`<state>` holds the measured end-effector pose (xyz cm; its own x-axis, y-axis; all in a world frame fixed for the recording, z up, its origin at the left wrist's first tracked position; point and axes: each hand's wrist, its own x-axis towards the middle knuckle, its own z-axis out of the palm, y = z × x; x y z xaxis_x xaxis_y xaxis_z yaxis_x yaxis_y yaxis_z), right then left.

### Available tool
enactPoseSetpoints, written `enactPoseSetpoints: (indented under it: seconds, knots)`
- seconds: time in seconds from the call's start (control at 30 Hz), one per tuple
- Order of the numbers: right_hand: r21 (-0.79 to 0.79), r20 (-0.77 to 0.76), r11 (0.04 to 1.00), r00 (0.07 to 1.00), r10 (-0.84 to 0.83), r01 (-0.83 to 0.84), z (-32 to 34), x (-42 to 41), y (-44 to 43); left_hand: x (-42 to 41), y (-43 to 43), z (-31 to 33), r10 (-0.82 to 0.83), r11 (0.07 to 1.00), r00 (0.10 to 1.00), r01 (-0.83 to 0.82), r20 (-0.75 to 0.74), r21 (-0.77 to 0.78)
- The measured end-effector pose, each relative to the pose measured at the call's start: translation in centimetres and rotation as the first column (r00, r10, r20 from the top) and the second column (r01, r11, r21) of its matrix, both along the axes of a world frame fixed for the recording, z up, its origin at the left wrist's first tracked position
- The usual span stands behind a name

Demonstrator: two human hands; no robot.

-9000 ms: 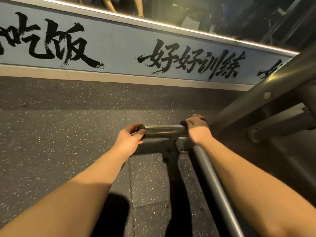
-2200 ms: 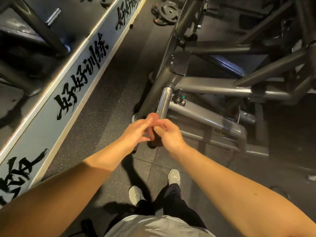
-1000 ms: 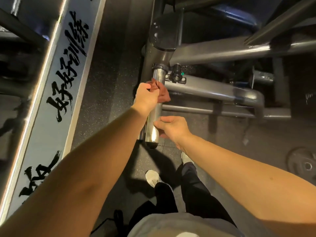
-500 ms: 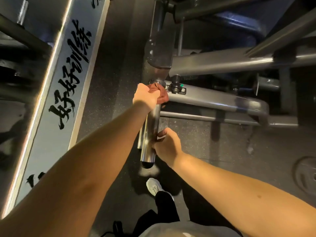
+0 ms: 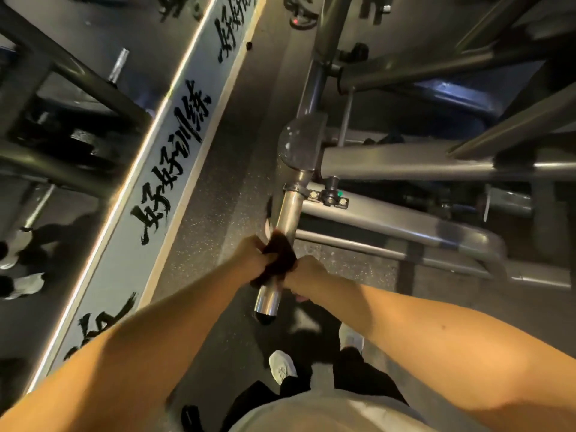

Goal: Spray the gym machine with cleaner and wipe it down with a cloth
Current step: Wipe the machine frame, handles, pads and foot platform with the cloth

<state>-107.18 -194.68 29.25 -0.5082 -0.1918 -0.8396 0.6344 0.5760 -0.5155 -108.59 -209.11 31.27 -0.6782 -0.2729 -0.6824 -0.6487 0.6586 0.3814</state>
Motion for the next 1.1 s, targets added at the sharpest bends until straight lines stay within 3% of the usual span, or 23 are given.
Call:
enactPoseSetpoints:
  seconds: [0.07, 0.13, 0.23, 0.3, 0.4, 0.5, 0.67, 0.87, 0.97, 1.1]
  knots:
    - [0.001, -0.076, 0.997, 0.994, 0.079, -0.079, 1.1, -1.0, 0.3, 0.6, -1.0, 1.5, 0.062, 0.997, 0.998, -0.062, -0.003, 0.048]
    - [-0.134, -0.131, 0.990, 0.991, 0.026, -0.044, 2.5, -1.8, 0.0, 0.4, -1.9, 3.4, 0.156, 0.971, 0.986, -0.143, -0.059, 0.192]
    - [-0.449, 0.052, 0.866, 0.974, -0.223, 0.222, 4.5, -2.6, -1.4, -0.2, -3.8, 5.4, 0.200, 0.943, 0.971, -0.155, -0.129, 0.295]
    - [-0.545, 0.154, 0.779, 0.951, -0.269, 0.309, 5.7, -3.3, -2.9, -0.3, -5.3, 6.6, 0.195, 0.905, 0.969, -0.117, -0.155, 0.408]
    - [-0.504, 0.066, 0.807, 0.946, -0.319, 0.307, 6.3, -3.7, -5.6, -0.5, -8.3, 7.3, 0.188, 0.852, 0.971, -0.087, -0.147, 0.516]
    - [-0.414, -0.007, 0.818, 0.897, -0.442, 0.400, 6.6, -3.7, -9.4, -1.2, -11.4, 6.9, 0.176, 0.879, 0.965, -0.065, -0.195, 0.473]
    - [-0.219, -0.263, 0.827, 0.785, -0.561, 0.518, 8.2, -3.3, -14.8, -2.5, -17.3, 6.9, -0.020, 0.881, 0.969, 0.133, -0.245, 0.453]
    - [-0.351, -0.333, 0.683, 0.596, -0.731, 0.641, 12.3, -2.5, -17.2, -5.2, -20.5, 8.9, -0.153, 0.834, 0.888, 0.351, -0.433, 0.425]
    - [-0.430, -0.289, 0.636, 0.570, -0.769, 0.640, 13.0, -2.8, -16.6, -6.6, -19.9, 10.5, -0.164, 0.813, 0.897, 0.359, -0.410, 0.459]
    - [-0.392, -0.359, 0.698, 0.598, -0.716, 0.600, 13.7, -2.6, -14.9, -8.8, -18.3, 10.6, -0.363, 0.815, 0.802, 0.520, -0.474, 0.257]
